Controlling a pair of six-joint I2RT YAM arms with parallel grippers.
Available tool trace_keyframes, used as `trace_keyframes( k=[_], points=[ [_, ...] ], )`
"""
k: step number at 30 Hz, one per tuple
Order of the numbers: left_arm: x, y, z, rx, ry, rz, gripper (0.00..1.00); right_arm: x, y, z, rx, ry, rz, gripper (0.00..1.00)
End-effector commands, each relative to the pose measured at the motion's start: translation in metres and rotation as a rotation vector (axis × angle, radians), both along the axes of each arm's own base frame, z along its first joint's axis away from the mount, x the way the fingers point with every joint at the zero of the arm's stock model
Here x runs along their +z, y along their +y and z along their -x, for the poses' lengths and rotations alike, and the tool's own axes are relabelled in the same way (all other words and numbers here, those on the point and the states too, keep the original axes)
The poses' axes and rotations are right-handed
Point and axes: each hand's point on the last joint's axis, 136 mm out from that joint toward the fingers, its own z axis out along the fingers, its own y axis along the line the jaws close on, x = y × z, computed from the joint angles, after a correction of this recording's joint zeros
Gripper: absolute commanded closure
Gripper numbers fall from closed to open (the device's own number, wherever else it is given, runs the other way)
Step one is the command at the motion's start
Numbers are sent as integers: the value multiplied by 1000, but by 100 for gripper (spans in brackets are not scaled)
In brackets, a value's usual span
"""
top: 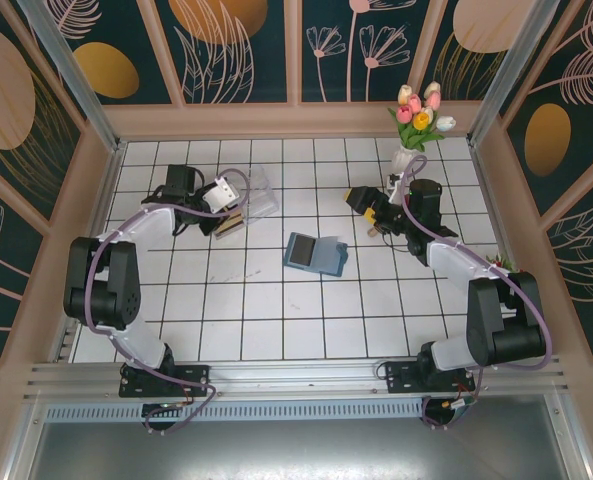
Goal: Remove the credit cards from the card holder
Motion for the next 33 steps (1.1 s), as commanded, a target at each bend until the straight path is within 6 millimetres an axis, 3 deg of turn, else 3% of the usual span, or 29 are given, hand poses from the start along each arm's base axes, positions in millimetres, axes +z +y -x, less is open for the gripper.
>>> trace_keyframes(
  k=[1, 14, 22, 28, 33],
  points=[
    [-3, -5, 0, -62, 31, 6, 100, 4, -1, 5, 15, -12, -10, 1],
    [-26, 7, -3, -31, 64, -69, 86, 2, 3, 5, 32, 1, -29, 1],
    [-19, 11, -6, -19, 30, -93, 78, 1, 4, 7, 33, 5, -35, 1],
    [10, 0, -9, -20, -9, -8, 75, 3, 5, 7, 33, -3, -28, 1],
    [74, -8, -18, 77, -123, 148, 66, -2, 10, 9, 18, -2, 53, 1]
  ],
)
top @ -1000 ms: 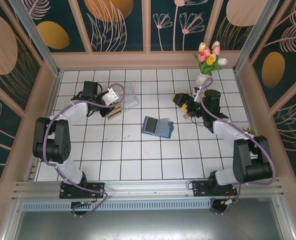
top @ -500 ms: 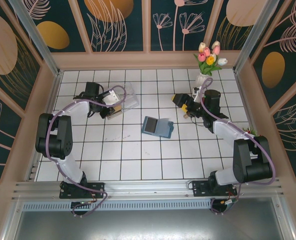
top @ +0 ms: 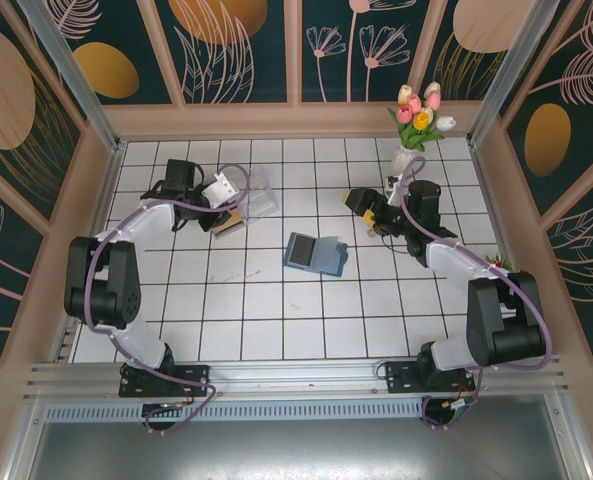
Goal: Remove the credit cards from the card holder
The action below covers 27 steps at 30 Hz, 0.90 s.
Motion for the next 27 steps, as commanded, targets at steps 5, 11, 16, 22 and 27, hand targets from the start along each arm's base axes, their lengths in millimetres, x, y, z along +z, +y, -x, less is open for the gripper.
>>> trace_keyframes(
  k=[5, 11, 16, 22, 27],
  points=[
    [99, -12, -10, 182, -132, 338, 56, -16, 19, 8, -33, 14, 249, 2],
    [134, -1, -2, 356, -187, 527, 44, -45, 52, 23, 4, 112, 358, 16],
    [133, 9, 13, 481, -153, 628, 21, -73, 82, 35, 34, 191, 420, 28],
    [147, 3, 37, 462, -128, 743, 18, -105, 103, 27, 48, 214, 575, 32],
    [135, 13, 45, 561, -65, 737, 9, -121, 108, 22, 27, 245, 672, 32]
  ],
)
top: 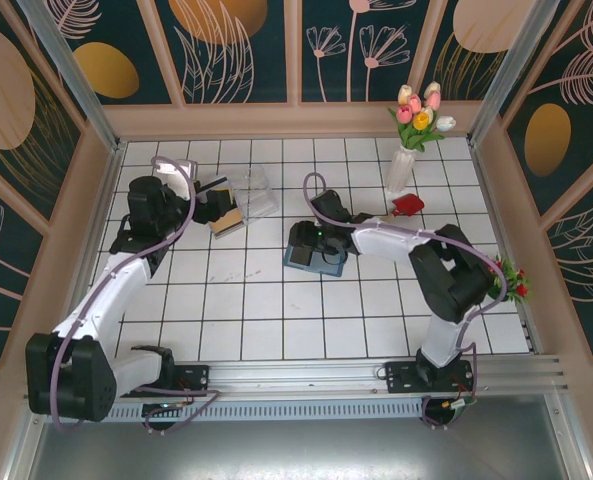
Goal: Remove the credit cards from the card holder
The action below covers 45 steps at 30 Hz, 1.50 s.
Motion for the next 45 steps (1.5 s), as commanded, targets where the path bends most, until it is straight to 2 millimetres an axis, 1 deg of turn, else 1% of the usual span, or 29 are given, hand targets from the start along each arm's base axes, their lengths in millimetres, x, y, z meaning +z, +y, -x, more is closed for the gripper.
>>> trace_keyframes(
  k=[1, 4, 5, 6, 8, 9, 12, 14, 18, 22, 24, 27, 29, 30, 33, 34, 36, 38, 39, 41, 42, 45],
  points=[
    [-7, 10, 3, 79, 73, 53, 9, -7, -9, -4, -41, 6, 119, 31],
    [-21, 23, 2, 173, 124, 58, 7, -16, -7, 2, -43, 39, 149, 32],
    [-24, 28, 2, 205, 131, 54, 6, -19, -10, 2, -60, 38, 174, 32],
    [-27, 34, 1, 240, 133, 48, 2, -21, -11, 3, -66, 41, 191, 32],
    [-34, 55, -2, 367, 140, 32, 1, -24, -9, 4, -57, 40, 205, 32],
    [-36, 62, -2, 408, 135, 21, 2, -25, -6, 4, -47, 41, 205, 32],
    [-35, 75, -2, 494, 131, 33, 2, -28, 6, 5, 17, 44, 195, 32],
    [-35, 80, -3, 525, 135, 43, 1, -29, 14, 6, 75, 35, 188, 32],
    [-42, 93, 0, 635, 189, 113, 2, -28, 26, 12, 190, 8, 180, 32],
    [-50, 87, 0, 637, 246, 178, 2, -22, 43, 24, 314, -23, 155, 32],
    [-54, 81, -1, 598, 257, 172, 1, -17, 54, 33, 374, -25, 113, 33],
    [-65, 80, 2, 616, 302, 207, 1, -4, 61, 38, 396, -43, 46, 33],
    [-69, 70, 2, 554, 322, 192, 1, 4, 56, 35, 355, -49, 27, 33],
    [-72, 68, 3, 541, 333, 192, 2, 8, 51, 32, 311, -50, 10, 34],
    [-87, 68, 7, 550, 388, 171, 2, 18, 36, 30, 185, -33, -67, 35],
    [-92, 67, 7, 540, 410, 165, 1, 22, 33, 30, 161, -32, -88, 36],
    [-102, 56, 9, 491, 456, 178, 2, 30, 29, 32, 130, -33, -110, 39],
    [-111, 45, 11, 435, 503, 200, 2, 37, 28, 33, 107, -28, -131, 45],
    [-116, 39, 12, 414, 530, 211, 2, 38, 26, 34, 86, -18, -137, 49],
    [-125, 30, 15, 382, 577, 234, 9, 35, 23, 34, 34, 12, -141, 55],
    [-129, 25, 17, 369, 599, 247, 10, 32, 23, 36, 17, 34, -149, 58],
    [-138, 8, 21, 338, 644, 268, 14, 22, 28, 37, -11, 93, -164, 63]
  ],
)
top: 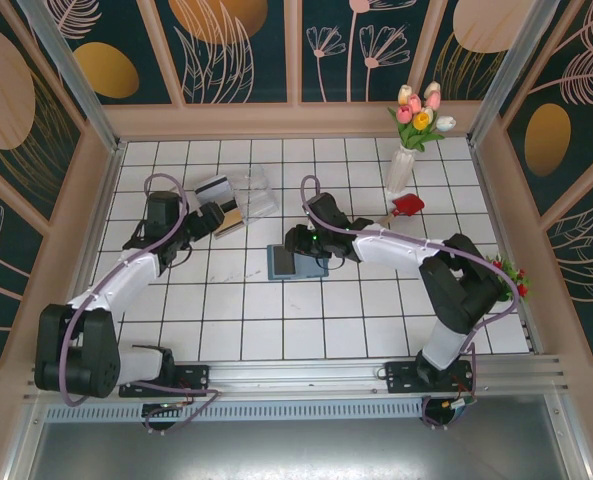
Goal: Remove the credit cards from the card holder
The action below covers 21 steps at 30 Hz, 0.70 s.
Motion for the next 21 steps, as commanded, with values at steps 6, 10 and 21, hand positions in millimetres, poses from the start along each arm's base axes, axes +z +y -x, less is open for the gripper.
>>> trace_keyframes(
  k=[6, 10, 21],
  points=[
    [-25, -69, 18, -108, 129, 114, 28, -22, 10, 3, -60, 122, -36, 68],
    [-33, -103, 27, -160, 157, 167, 43, -30, 9, 3, -53, 143, -23, 71],
    [-61, -165, 46, -280, 248, 200, 78, -43, 2, 1, -34, 160, -35, 79]
  ],
)
